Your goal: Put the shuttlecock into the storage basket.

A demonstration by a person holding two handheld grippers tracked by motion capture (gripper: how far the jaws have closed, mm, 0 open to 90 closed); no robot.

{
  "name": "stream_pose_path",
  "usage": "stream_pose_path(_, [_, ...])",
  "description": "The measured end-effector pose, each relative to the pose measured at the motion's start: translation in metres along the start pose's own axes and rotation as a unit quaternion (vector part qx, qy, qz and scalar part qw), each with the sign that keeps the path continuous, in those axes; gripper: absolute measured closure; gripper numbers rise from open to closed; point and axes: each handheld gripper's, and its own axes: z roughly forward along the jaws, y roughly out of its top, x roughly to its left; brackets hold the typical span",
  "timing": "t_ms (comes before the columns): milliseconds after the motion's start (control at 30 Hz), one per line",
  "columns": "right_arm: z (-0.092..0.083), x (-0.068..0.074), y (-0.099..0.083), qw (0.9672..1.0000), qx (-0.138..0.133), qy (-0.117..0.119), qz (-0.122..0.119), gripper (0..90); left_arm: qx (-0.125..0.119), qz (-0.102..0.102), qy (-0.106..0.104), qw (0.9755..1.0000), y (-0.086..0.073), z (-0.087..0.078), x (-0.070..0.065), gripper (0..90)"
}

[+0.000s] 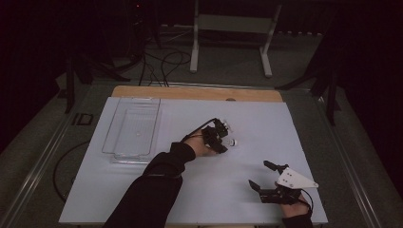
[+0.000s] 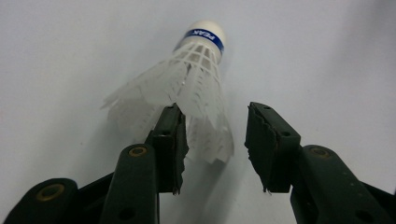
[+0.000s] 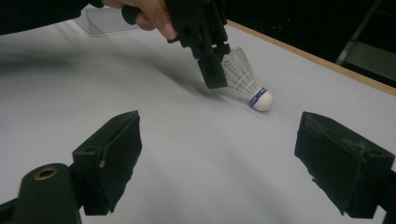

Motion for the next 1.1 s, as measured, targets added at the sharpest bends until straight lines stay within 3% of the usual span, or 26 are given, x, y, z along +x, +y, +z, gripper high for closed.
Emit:
stream_pose_path(167, [0.0,0.0,0.0,1.0,0.0,0.001,-0.001,14.4,0.009,-0.002,-0.004,1.0,0.002,0.006,-0.001,63.3])
stream_pose_path(533, [0.0,0.0,0.0,1.0,0.0,0.003,0.001,14.6,0.028,0.002,0.009,0.9996,0.006,0.016,0.0,74.0])
stream_pose_path(867, [0.0,0.0,0.0,1.0,0.0,0.003,0.001,14.6,0.025,-0.002,0.008,0.9997,0.008,0.016,0.001,88.7])
stream_pose_path(1100, [-0.001,-0.001,0.0,1.0,-0.001,0.002,0.0,14.7,0.021,-0.001,0.01,0.9997,0.01,0.011,-0.001,89.8])
